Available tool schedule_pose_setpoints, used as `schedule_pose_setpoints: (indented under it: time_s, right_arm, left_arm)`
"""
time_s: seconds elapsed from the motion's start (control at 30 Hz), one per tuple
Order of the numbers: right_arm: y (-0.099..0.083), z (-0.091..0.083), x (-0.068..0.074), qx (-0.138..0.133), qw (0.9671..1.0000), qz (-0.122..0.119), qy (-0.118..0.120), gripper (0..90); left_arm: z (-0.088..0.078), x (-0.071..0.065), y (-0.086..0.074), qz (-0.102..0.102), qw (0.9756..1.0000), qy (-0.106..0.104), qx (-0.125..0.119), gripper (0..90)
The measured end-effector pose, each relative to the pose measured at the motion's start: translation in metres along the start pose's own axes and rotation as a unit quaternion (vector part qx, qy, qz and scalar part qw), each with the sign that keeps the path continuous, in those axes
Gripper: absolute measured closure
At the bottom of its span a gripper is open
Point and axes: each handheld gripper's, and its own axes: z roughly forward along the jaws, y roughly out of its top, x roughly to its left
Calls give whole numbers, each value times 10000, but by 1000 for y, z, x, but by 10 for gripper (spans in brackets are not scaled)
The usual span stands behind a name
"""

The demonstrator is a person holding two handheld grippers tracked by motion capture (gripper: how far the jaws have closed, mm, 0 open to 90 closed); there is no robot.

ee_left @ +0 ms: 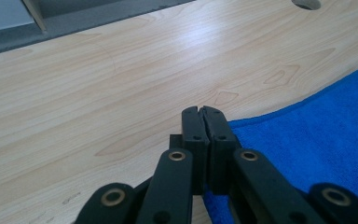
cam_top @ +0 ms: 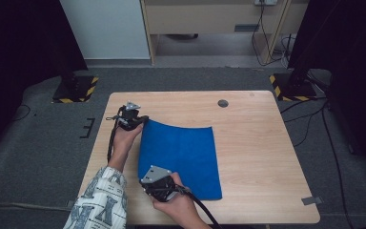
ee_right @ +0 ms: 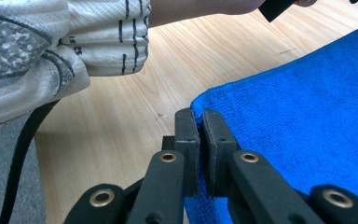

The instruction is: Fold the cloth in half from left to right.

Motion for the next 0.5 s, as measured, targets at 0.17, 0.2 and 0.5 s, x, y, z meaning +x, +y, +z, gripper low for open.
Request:
schedule_pose_setpoints:
  time_s: [0.17,0.2,0.5]
  right_arm:
    - [0,-6,-1,-33,10000,-68,-65,861]
    - [-1,-7,-2,-33,9999,-77,-66,861]
    - [-1,-11,-2,-58,9999,-74,-101,861]
  left_arm:
    - [-3,-6,5,79,10000,-22,-17,884]
    - [-3,-7,6,105,9999,-20,-10,884]
    - [-7,-6,15,130,9999,-10,-6,884]
